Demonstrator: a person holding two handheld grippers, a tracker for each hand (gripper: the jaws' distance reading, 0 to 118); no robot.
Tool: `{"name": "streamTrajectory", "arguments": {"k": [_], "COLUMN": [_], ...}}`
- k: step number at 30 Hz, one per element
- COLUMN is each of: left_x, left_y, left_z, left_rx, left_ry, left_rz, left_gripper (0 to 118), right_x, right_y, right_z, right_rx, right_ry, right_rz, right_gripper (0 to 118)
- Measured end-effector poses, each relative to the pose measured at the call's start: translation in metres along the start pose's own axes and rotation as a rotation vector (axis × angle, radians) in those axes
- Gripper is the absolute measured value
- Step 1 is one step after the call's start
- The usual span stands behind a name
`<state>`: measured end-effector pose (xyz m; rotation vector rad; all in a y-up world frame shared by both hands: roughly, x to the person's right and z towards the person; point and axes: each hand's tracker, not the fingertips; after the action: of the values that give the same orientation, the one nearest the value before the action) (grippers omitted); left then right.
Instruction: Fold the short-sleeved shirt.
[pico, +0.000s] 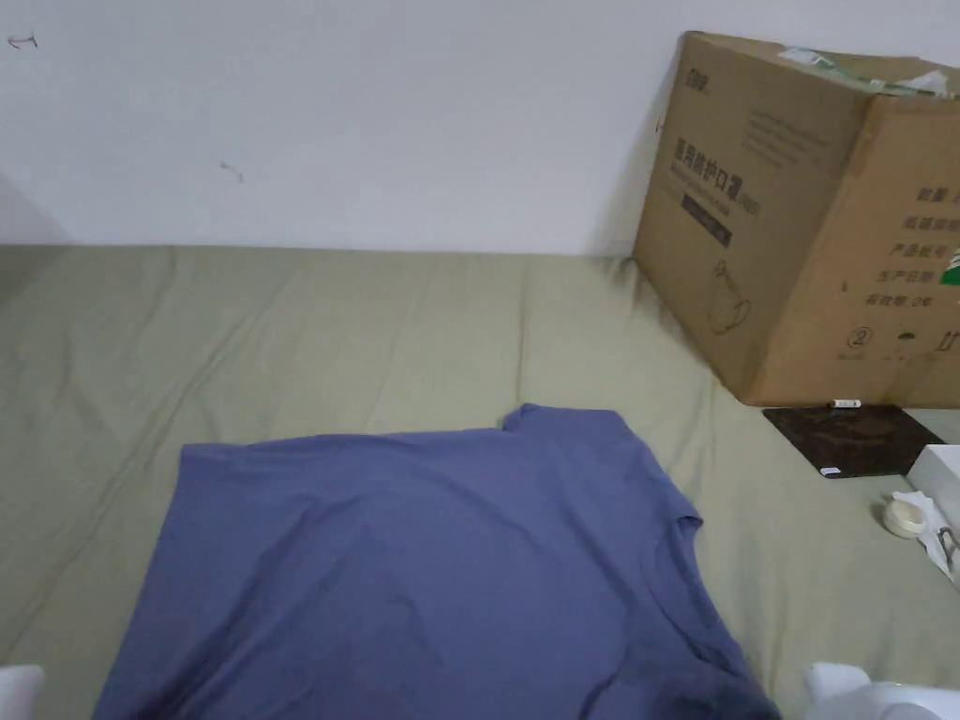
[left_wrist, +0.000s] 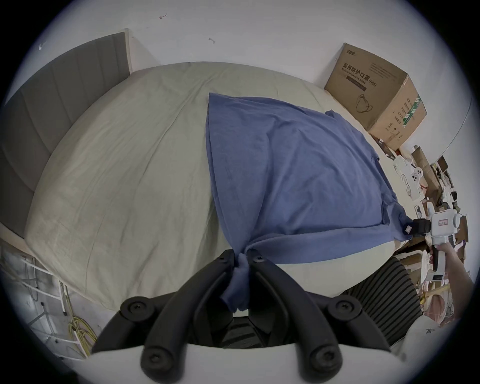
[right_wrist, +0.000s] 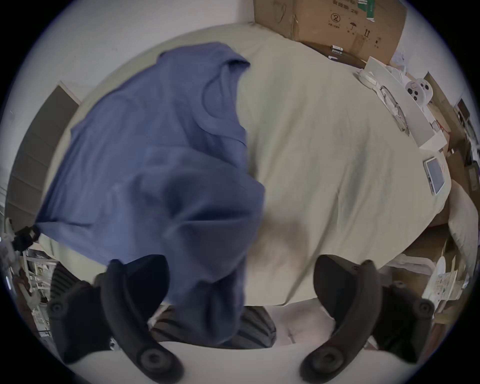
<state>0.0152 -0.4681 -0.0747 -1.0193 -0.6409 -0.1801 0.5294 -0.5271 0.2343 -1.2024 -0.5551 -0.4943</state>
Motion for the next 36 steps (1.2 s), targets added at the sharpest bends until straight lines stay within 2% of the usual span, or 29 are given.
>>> {"name": "streamTrajectory", "arguments": {"k": [1,2,3,5,6,7,8,9,11,19,24,30,36], "left_x": [-0.002,-0.005,-0.008,-0.011,-0.01,-0.01,-0.01,-0.009,-0.008,-0.009,-0.006,-0.011,-0.02], "left_y": [-0.001,0.0,-0.002,-0.006,-0.008,-0.01,-0.012,-0.013,-0.014,-0.017,-0.011,0.045,0.119], "left_z": [-0.001,-0.005,-0.007,-0.009,-0.009,-0.009,-0.008,-0.007,-0.001,0.035,0.061,0.053,-0.022], "left_rx": [-0.011,-0.027,-0.043,-0.066,-0.069,-0.072,-0.077,-0.081,-0.083,-0.055,-0.011,0.016,-0.066], "left_ry": [0.009,0.016,0.018,0.007,0.004,0.002,-0.002,0.001,0.0,-0.01,-0.019,-0.022,-0.064], "left_rz": [0.003,0.009,0.015,0.028,0.027,0.025,0.021,0.015,-0.002,-0.013,-0.006,0.038,0.18], "left_gripper": [7,7,7,7,7,7,7,7,7,7,7,7,7], "right_x": [0.004,0.006,0.004,-0.001,-0.003,-0.003,-0.002,-0.001,-0.001,0.011,0.006,-0.008,-0.024], "right_y": [0.0,-0.002,-0.004,-0.009,-0.01,-0.012,-0.013,-0.015,-0.016,-0.032,-0.038,0.013,0.11], "right_z": [-0.004,-0.005,-0.001,0.01,0.013,0.019,0.024,0.029,0.038,0.081,0.113,0.138,0.092], "right_rx": [-0.035,-0.065,-0.054,0.004,0.015,0.032,0.049,0.054,0.05,0.088,0.162,0.271,0.249], "right_ry": [0.014,0.062,0.067,0.049,0.046,0.064,0.145,0.144,0.126,0.167,0.209,0.265,0.262], "right_rz": [-0.014,-0.036,-0.029,0.049,0.077,0.079,0.059,0.036,0.057,0.05,0.012,-0.08,-0.11], "right_gripper": [84,82,75,31,3,3,3,3,3,3,3,3,3]}}
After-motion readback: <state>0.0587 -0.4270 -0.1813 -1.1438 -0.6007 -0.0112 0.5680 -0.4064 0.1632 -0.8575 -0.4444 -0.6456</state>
